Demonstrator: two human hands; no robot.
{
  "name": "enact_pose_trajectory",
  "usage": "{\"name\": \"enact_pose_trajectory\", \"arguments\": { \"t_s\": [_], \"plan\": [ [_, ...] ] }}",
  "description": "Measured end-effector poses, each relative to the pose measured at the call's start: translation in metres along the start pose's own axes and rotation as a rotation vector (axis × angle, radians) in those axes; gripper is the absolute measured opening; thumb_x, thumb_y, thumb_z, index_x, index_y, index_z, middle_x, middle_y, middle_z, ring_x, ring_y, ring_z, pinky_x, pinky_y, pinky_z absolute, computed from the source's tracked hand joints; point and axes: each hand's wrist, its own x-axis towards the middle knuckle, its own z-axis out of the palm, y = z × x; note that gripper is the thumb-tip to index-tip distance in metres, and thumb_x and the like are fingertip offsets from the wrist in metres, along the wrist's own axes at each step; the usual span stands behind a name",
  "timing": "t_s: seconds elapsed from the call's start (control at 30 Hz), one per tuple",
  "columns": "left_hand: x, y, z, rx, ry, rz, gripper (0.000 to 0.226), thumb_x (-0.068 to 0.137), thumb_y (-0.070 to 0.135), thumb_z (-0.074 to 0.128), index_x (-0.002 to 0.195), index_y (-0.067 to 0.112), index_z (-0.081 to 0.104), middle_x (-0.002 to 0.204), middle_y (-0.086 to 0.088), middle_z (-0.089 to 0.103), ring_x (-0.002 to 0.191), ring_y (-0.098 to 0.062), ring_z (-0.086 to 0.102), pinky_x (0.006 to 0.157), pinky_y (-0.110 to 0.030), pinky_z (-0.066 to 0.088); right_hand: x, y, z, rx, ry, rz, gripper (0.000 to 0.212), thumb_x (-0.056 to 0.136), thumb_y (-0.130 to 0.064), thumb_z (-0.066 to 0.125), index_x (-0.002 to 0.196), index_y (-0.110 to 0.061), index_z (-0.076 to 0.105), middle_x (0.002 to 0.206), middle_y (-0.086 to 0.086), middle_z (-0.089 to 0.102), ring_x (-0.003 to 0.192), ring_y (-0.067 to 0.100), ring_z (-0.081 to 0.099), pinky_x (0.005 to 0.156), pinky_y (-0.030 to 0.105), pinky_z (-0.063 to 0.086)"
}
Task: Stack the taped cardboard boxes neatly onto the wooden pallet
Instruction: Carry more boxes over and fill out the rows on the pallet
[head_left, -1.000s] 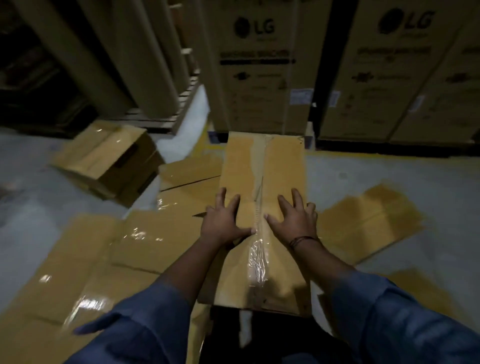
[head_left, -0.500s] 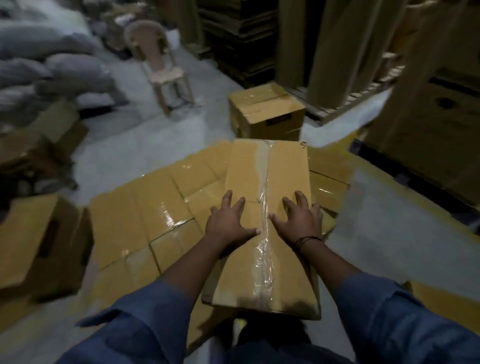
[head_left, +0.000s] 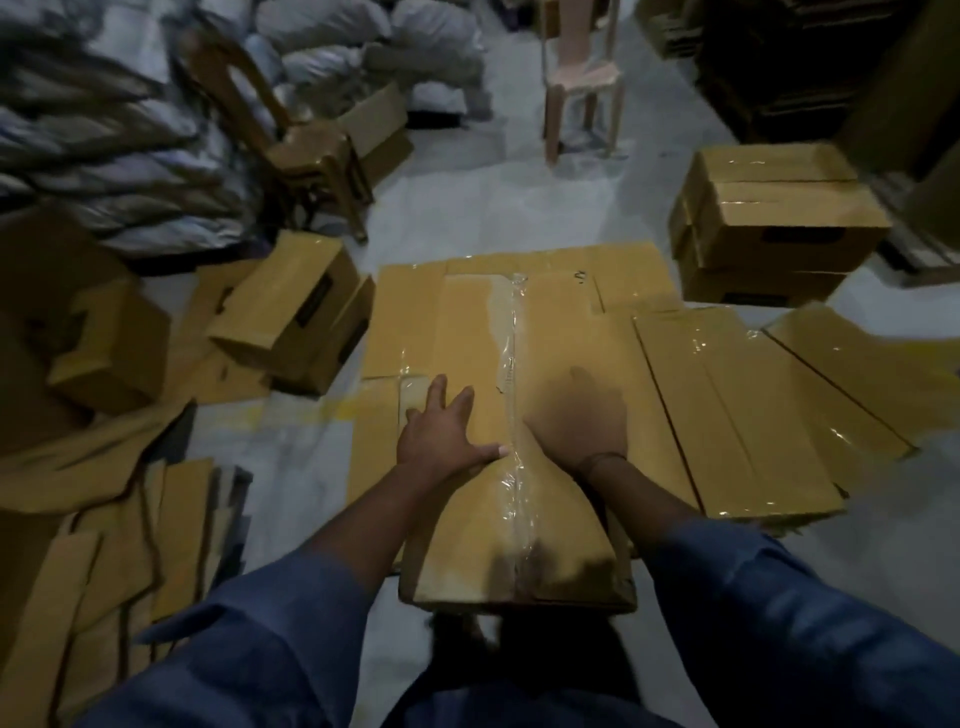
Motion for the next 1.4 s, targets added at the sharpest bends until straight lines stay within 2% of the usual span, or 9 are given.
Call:
{"name": "enact_pose_trajectory", "arguments": {
  "t_s": [0.3,0.47,0.6,0.7,0.83,0.93,1.07,1.23,1.4],
  "plan": [
    [0.014,-0.097,0.017,-0.103,-0.055,-0.11,0.116,0.066,0.087,0.069,0.16,0.039,0.023,0.172,0.002,-0.002,0.146,-0.051,0.028,0.11,-0.053,0.04,0.022,-0.076,0.05,-0.064,-0.146,-0.104,0.068,0.083,-0.077,0.049,0.14,-0.041,0.051,0.162,-0.006,0.027,0.129,0.037,0.035,0.108,0.049,0.036],
    [0.044,-0.136,0.032,-0.118,-0.147,-0.086,0.116,0.069,0.083,0.071,0.162,0.039,0.019,0.173,0.001,-0.007,0.147,-0.052,0.027,0.112,-0.055,0.039,0.035,-0.095,0.088,-0.091,-0.186,-0.073,0.069,0.083,-0.078,0.045,0.143,-0.043,0.046,0.163,-0.006,0.024,0.13,0.037,0.035,0.107,0.049,0.037],
    [0.073,-0.157,0.063,-0.11,-0.213,-0.062,0.118,0.065,0.088,0.067,0.16,0.038,0.017,0.172,-0.003,-0.009,0.144,-0.053,0.031,0.111,-0.057,0.038,0.046,-0.094,0.112,-0.12,-0.282,-0.056,0.072,0.085,-0.077,0.048,0.147,-0.042,0.043,0.165,-0.007,0.018,0.129,0.035,0.035,0.107,0.047,0.039],
    [0.093,-0.16,0.087,-0.1,-0.232,-0.03,0.121,0.063,0.09,0.065,0.159,0.035,0.016,0.172,-0.009,-0.007,0.144,-0.053,0.032,0.11,-0.059,0.038,0.06,-0.084,0.126,-0.116,-0.327,-0.043,0.07,0.087,-0.075,0.05,0.148,-0.042,0.042,0.166,-0.007,0.015,0.128,0.035,0.035,0.107,0.046,0.038],
    [0.118,-0.155,0.106,-0.141,-0.258,-0.024,0.123,0.065,0.087,0.069,0.161,0.032,0.015,0.172,-0.009,-0.009,0.151,-0.045,0.023,0.114,-0.059,0.033,0.081,-0.067,0.146,-0.119,-0.356,-0.035,0.066,0.089,-0.073,0.052,0.147,-0.043,0.042,0.166,-0.008,0.014,0.132,0.036,0.033,0.11,0.048,0.038],
    [0.133,-0.148,0.121,-0.155,-0.263,-0.041,0.122,0.063,0.087,0.071,0.159,0.035,0.014,0.171,-0.005,-0.011,0.146,-0.05,0.031,0.11,-0.056,0.039,0.098,-0.049,0.16,-0.097,-0.386,-0.022,0.066,0.088,-0.074,0.051,0.147,-0.044,0.042,0.166,-0.009,0.013,0.133,0.036,0.031,0.111,0.048,0.038],
    [0.157,-0.138,0.144,-0.118,-0.265,-0.041,0.122,0.064,0.086,0.07,0.157,0.034,0.012,0.17,-0.005,-0.016,0.144,-0.048,0.035,0.107,-0.055,0.042,0.12,-0.026,0.179,-0.09,-0.391,-0.033,0.067,0.088,-0.072,0.055,0.147,-0.042,0.043,0.166,-0.009,0.015,0.133,0.036,0.031,0.111,0.047,0.038],
    [0.189,-0.127,0.172,-0.114,-0.239,-0.037,0.119,0.068,0.079,0.075,0.159,0.032,0.013,0.17,-0.008,-0.016,0.145,-0.051,0.032,0.109,-0.057,0.039,0.152,0.001,0.207,-0.07,-0.387,-0.052,0.065,0.088,-0.067,0.059,0.146,-0.041,0.045,0.167,-0.007,0.014,0.132,0.038,0.032,0.109,0.048,0.039],
    [0.221,-0.122,0.2,-0.045,-0.206,0.012,0.115,0.073,0.071,0.076,0.16,0.025,0.016,0.17,-0.019,-0.014,0.153,-0.043,0.021,0.113,-0.055,0.035,0.175,0.021,0.238,-0.052,-0.381,-0.062,0.063,0.089,-0.063,0.061,0.145,-0.039,0.046,0.168,-0.004,0.014,0.133,0.042,0.031,0.109,0.049,0.039]
  ]
}}
